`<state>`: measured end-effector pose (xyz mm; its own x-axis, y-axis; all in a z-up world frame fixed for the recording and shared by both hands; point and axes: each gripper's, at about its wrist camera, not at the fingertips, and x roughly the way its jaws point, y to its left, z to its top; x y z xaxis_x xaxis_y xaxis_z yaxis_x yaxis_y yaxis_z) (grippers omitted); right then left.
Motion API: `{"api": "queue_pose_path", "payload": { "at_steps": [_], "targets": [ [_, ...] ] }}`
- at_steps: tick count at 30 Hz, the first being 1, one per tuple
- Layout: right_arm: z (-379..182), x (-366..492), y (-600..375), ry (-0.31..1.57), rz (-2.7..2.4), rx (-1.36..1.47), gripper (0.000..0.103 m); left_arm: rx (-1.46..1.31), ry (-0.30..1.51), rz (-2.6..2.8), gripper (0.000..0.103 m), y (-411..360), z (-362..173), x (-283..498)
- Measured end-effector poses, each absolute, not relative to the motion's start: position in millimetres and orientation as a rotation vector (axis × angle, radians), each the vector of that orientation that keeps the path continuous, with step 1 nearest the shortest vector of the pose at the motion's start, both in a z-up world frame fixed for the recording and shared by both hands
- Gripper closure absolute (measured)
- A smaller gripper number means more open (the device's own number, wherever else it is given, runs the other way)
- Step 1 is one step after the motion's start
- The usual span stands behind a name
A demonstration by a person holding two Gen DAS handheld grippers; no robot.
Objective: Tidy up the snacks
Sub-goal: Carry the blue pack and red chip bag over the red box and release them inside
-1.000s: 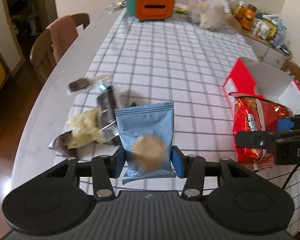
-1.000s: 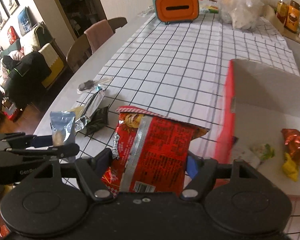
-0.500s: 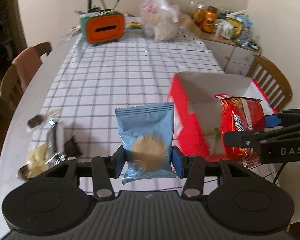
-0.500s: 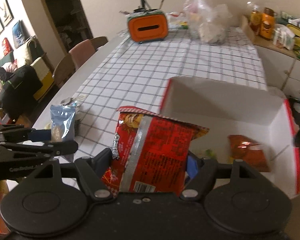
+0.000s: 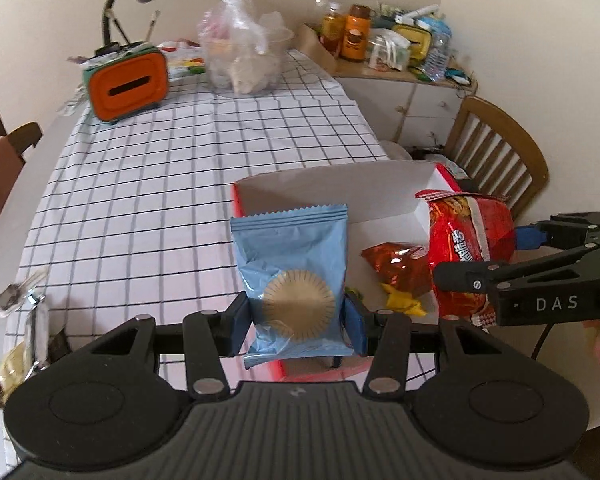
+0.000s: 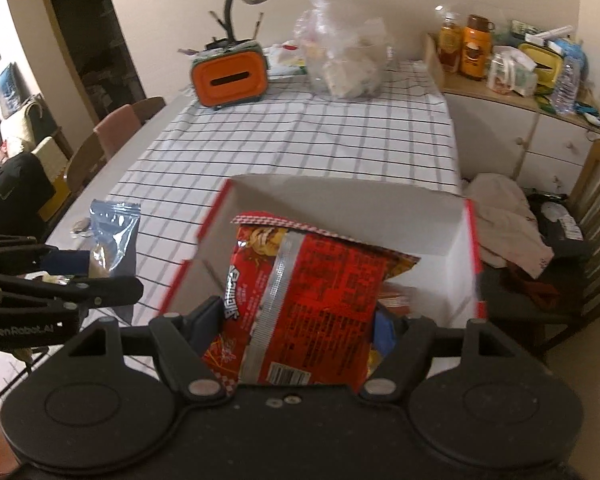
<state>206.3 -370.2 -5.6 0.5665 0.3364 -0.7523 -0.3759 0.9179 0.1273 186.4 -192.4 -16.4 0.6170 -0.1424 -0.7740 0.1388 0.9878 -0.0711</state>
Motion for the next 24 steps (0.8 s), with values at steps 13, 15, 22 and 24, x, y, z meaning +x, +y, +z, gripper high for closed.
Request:
{"api": "queue_pose_path", "payload": {
  "at_steps": [13, 15, 22, 24],
  "targets": [
    [-41.9, 263.0, -409.9, 0.955, 0.377, -0.069, 0.029, 0.043, 1.047, -0.131, 0.055, -241.2, -62.6, 251.7],
    [-48.0, 272.4, -409.1, 0.969, 0.394, -0.081, 0.029, 0.057, 1.070, -0.125, 0.055, -246.8, -69.7, 259.5],
    [-65.5, 308.6, -391.4, 1.032, 0.425, -0.162, 0.029, 0.059, 1.162, -0.092, 0.055, -252.9, -90.4, 283.3],
    [-69.4, 315.8, -385.1, 1.057, 0.445, -0.193, 0.029, 0.053, 1.197, -0.090, 0.055, -253.0, -96.1, 288.3]
  ]
}}
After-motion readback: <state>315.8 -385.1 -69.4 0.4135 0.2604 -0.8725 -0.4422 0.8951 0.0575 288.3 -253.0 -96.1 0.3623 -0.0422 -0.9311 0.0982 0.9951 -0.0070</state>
